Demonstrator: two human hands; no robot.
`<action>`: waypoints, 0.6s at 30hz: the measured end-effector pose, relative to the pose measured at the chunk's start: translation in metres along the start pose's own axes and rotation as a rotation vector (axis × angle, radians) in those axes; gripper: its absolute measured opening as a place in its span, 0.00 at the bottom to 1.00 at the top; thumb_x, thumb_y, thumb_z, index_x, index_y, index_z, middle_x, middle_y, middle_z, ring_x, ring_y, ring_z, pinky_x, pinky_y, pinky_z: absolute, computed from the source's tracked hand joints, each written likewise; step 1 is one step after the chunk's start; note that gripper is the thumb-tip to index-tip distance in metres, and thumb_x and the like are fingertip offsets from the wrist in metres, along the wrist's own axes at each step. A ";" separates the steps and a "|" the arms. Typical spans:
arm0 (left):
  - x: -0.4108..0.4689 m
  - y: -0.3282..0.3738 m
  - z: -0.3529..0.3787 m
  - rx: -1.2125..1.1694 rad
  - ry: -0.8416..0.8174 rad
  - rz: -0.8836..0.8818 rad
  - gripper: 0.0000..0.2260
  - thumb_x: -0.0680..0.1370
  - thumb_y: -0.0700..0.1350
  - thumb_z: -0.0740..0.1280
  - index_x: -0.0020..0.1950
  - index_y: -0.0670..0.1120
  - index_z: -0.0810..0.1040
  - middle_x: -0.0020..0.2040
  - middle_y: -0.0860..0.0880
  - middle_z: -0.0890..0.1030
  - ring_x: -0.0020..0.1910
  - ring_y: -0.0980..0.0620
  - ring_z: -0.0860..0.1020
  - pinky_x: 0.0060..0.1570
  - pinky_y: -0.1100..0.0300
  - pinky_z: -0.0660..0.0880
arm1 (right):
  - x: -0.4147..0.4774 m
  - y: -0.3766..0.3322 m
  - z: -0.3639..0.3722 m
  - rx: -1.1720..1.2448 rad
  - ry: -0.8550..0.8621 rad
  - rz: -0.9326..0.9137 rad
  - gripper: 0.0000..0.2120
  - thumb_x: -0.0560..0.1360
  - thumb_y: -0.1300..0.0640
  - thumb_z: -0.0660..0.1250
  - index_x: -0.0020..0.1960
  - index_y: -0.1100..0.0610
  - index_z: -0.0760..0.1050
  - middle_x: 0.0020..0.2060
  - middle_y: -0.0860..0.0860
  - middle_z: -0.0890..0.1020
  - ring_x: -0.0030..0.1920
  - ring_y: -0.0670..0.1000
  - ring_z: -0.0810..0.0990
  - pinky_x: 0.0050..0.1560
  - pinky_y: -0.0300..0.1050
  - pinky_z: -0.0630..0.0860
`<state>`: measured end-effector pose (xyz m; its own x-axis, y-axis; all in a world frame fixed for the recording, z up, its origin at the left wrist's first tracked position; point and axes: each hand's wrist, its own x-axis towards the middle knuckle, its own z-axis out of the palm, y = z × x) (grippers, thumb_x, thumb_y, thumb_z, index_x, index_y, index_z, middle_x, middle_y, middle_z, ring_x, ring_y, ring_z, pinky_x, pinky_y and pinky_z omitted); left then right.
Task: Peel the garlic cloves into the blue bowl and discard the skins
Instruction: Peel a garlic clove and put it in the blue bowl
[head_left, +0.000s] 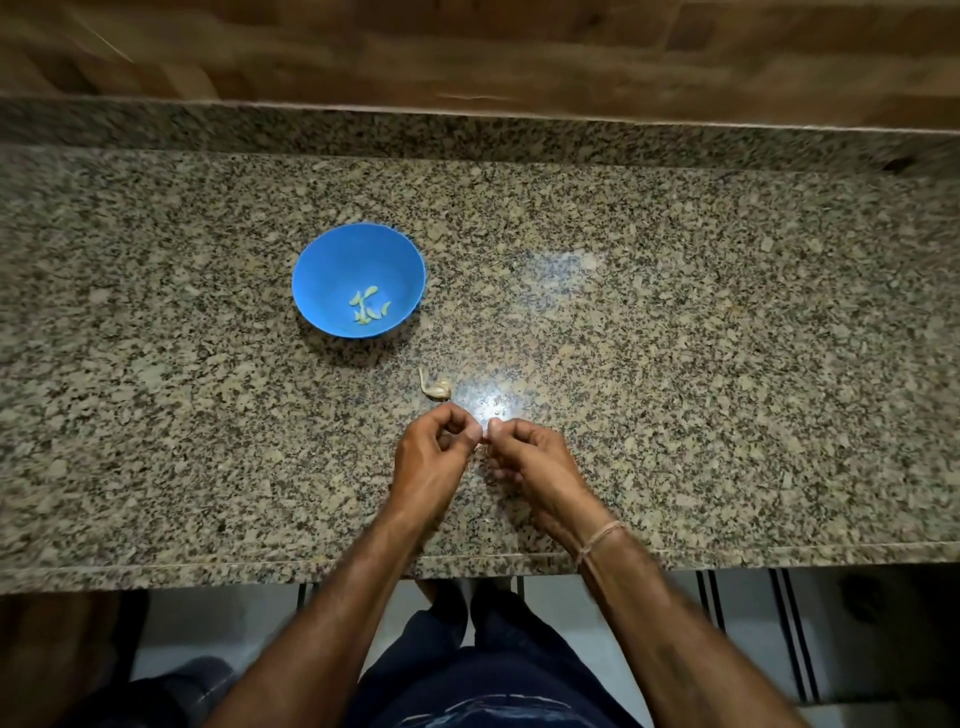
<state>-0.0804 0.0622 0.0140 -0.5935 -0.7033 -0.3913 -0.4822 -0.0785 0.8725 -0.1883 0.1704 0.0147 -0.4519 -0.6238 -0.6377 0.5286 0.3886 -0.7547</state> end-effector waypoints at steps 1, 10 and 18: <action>0.001 0.001 0.001 0.013 -0.013 0.020 0.05 0.82 0.47 0.71 0.46 0.51 0.80 0.43 0.52 0.84 0.45 0.52 0.83 0.45 0.55 0.81 | 0.001 -0.001 -0.001 -0.040 0.000 -0.014 0.12 0.81 0.50 0.70 0.49 0.60 0.81 0.38 0.50 0.81 0.36 0.47 0.78 0.40 0.42 0.79; -0.006 0.013 0.024 -0.135 -0.071 -0.120 0.11 0.87 0.46 0.59 0.48 0.44 0.73 0.40 0.50 0.74 0.36 0.56 0.70 0.34 0.64 0.68 | 0.004 -0.011 -0.006 -0.393 0.102 -0.269 0.12 0.81 0.51 0.70 0.45 0.59 0.76 0.40 0.50 0.79 0.39 0.44 0.76 0.44 0.40 0.78; -0.010 0.016 0.034 0.152 0.012 0.000 0.14 0.88 0.52 0.56 0.67 0.50 0.76 0.59 0.54 0.77 0.53 0.59 0.76 0.51 0.68 0.72 | -0.001 -0.012 -0.001 -0.313 0.136 -0.197 0.14 0.86 0.52 0.61 0.45 0.57 0.73 0.37 0.48 0.74 0.33 0.44 0.69 0.29 0.29 0.70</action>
<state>-0.1041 0.0922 0.0223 -0.5867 -0.7115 -0.3868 -0.5747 0.0293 0.8178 -0.1948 0.1669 0.0236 -0.6249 -0.6197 -0.4748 0.1874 0.4714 -0.8618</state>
